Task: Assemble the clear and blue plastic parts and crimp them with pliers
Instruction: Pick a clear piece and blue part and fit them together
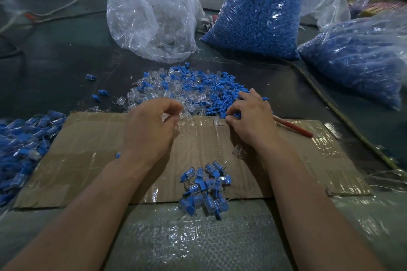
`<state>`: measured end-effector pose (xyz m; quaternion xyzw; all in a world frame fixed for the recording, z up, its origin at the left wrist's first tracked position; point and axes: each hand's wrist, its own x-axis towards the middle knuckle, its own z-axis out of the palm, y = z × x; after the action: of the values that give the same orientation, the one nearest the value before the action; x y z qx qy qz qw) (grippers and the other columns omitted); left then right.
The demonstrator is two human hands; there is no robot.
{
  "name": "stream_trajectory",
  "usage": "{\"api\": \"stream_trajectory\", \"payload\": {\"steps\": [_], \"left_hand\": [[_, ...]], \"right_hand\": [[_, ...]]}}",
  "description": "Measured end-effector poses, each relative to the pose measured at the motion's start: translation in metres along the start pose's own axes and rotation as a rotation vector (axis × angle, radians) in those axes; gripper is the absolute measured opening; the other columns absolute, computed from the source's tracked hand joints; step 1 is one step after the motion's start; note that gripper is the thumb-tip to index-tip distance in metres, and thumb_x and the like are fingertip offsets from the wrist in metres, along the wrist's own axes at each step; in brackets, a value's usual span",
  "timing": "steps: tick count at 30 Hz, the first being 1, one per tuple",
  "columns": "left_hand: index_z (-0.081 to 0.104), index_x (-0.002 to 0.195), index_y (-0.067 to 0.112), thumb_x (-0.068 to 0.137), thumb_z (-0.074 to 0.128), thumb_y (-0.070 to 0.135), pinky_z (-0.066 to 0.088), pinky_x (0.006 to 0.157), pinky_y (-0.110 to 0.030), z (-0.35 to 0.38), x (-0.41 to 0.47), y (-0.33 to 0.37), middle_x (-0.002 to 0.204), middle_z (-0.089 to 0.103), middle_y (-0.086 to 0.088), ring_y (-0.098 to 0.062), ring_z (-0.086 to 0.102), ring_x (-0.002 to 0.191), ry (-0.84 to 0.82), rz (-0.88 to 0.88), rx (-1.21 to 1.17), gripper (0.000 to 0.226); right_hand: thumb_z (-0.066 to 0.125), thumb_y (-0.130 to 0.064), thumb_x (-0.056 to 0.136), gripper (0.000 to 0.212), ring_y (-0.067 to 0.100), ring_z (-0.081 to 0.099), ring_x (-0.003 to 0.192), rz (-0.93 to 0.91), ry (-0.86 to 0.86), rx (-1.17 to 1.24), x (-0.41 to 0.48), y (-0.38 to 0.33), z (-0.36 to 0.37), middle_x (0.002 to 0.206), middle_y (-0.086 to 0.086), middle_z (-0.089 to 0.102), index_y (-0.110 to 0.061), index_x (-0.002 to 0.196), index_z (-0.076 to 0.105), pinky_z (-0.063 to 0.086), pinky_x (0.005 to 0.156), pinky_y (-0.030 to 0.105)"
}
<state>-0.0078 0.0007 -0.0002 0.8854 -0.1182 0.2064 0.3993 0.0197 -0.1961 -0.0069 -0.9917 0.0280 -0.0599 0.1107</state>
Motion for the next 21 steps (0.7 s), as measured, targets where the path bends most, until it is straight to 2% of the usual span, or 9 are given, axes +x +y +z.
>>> {"api": "stream_trajectory", "payload": {"steps": [4,12,15,16,17,18,19,20,21], "left_hand": [[0.072,0.095,0.008,0.078,0.069,0.003,0.031,0.066,0.008,-0.002,-0.001,0.003,0.082,0.058,0.010,0.014,0.045,0.065,0.005,0.025,-0.037,0.018],[0.071,0.097,0.009,0.082,0.066,0.002,0.032,0.064,0.008,-0.001,-0.002,0.003,0.082,0.059,0.010,0.014,0.046,0.069,0.018,0.003,-0.047,0.017],[0.068,0.101,0.012,0.084,0.064,0.004,0.039,0.060,0.002,-0.001,0.000,0.001,0.085,0.059,0.011,0.011,0.050,0.071,0.024,-0.046,-0.075,0.020],[0.066,0.103,0.014,0.085,0.063,0.004,0.041,0.058,-0.002,0.000,0.000,0.001,0.086,0.059,0.012,0.009,0.052,0.071,0.031,-0.061,-0.093,0.021],[0.065,0.103,0.017,0.085,0.062,0.004,0.043,0.057,-0.005,-0.001,0.001,0.001,0.086,0.059,0.013,0.005,0.055,0.072,0.039,-0.081,-0.127,0.022],[0.062,0.104,0.020,0.086,0.061,0.003,0.044,0.056,-0.008,-0.001,0.001,0.001,0.085,0.059,0.013,0.000,0.058,0.072,0.046,-0.108,-0.174,0.025],[0.060,0.105,0.024,0.086,0.059,0.001,0.047,0.055,-0.009,-0.001,0.002,0.001,0.084,0.059,0.012,-0.005,0.061,0.070,0.046,-0.133,-0.229,0.029],[0.058,0.106,0.026,0.087,0.058,-0.001,0.048,0.055,-0.009,-0.002,0.002,0.001,0.083,0.058,0.011,-0.007,0.062,0.068,0.041,-0.152,-0.281,0.033],[0.057,0.107,0.027,0.087,0.057,-0.002,0.047,0.056,-0.007,-0.003,0.003,0.002,0.082,0.058,0.009,-0.006,0.063,0.066,0.031,-0.167,-0.327,0.036]], "right_hand": [[0.053,-0.034,0.092,0.023,0.022,0.006,0.143,-0.010,-0.030,0.001,-0.001,-0.001,0.001,0.152,0.003,0.025,-0.029,0.112,0.061,0.005,0.113,0.050],[0.057,-0.035,0.089,0.014,0.021,0.005,0.143,-0.015,-0.028,0.041,-0.001,-0.002,0.001,0.151,0.003,0.027,-0.025,0.097,0.061,0.002,0.112,0.051],[0.056,-0.027,0.090,0.009,0.018,0.012,0.141,-0.062,0.066,0.089,-0.002,-0.003,0.001,0.146,0.002,0.034,-0.019,0.093,0.059,0.001,0.112,0.047],[0.055,-0.024,0.090,0.008,0.019,0.022,0.137,-0.082,0.138,0.127,-0.003,-0.004,0.000,0.139,0.002,0.042,-0.016,0.092,0.058,0.008,0.112,0.041],[0.056,-0.022,0.090,0.008,0.019,0.036,0.126,-0.099,0.218,0.184,-0.005,-0.005,-0.002,0.125,0.003,0.051,-0.014,0.090,0.056,0.020,0.105,0.032],[0.057,-0.020,0.090,0.007,0.017,0.046,0.107,-0.113,0.285,0.259,-0.007,-0.007,-0.005,0.107,0.001,0.055,-0.014,0.087,0.054,0.029,0.089,0.023],[0.058,-0.018,0.089,0.009,0.013,0.048,0.089,-0.121,0.322,0.336,-0.010,-0.009,-0.008,0.092,-0.003,0.053,-0.015,0.085,0.051,0.033,0.074,0.020],[0.059,-0.017,0.088,0.010,0.007,0.046,0.077,-0.134,0.331,0.401,-0.013,-0.011,-0.010,0.083,-0.008,0.050,-0.016,0.085,0.049,0.034,0.066,0.019],[0.059,-0.015,0.088,0.009,0.004,0.045,0.072,-0.148,0.323,0.445,-0.015,-0.013,-0.012,0.079,-0.012,0.047,-0.017,0.088,0.051,0.036,0.064,0.015]]}}
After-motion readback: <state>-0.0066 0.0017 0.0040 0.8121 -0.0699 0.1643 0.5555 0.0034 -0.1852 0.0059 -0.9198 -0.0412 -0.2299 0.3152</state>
